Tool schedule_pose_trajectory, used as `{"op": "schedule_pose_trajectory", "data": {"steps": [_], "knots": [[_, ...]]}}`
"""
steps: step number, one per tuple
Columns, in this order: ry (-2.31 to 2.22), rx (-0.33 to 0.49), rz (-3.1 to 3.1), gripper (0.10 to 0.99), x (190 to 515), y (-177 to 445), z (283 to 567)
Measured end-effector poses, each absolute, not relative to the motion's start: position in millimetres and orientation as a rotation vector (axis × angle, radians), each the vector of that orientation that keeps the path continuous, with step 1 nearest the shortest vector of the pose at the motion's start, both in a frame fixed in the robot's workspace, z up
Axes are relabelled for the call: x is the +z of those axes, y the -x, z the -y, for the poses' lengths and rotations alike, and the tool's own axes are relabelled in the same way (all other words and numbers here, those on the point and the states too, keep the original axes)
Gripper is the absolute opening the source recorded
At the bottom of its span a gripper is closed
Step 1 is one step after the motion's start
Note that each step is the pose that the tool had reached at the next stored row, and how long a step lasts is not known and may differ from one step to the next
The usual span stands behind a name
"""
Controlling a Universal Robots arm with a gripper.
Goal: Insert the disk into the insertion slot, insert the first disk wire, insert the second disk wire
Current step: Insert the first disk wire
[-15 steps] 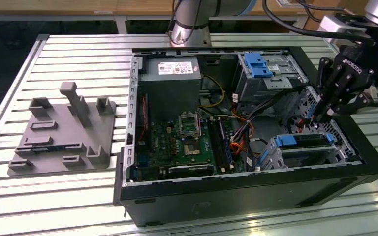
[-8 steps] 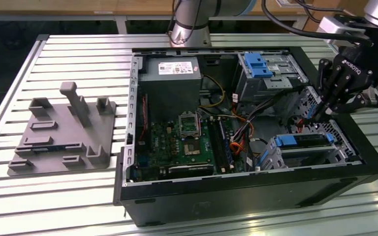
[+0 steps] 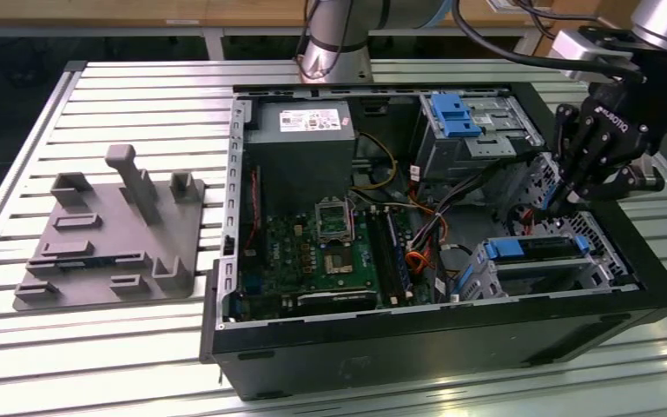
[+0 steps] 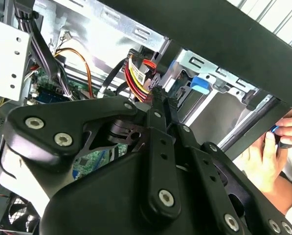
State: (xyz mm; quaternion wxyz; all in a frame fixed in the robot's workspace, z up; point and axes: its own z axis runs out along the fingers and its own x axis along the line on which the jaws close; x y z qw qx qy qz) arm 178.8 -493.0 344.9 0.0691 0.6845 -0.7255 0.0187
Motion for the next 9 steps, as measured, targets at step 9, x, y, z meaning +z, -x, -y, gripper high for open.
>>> {"op": "schedule_pose_trajectory", "data": {"steps": [9], "knots": [[-2.085,0.093,2.196,0.165,344.9,-176.4,493.8]]}}
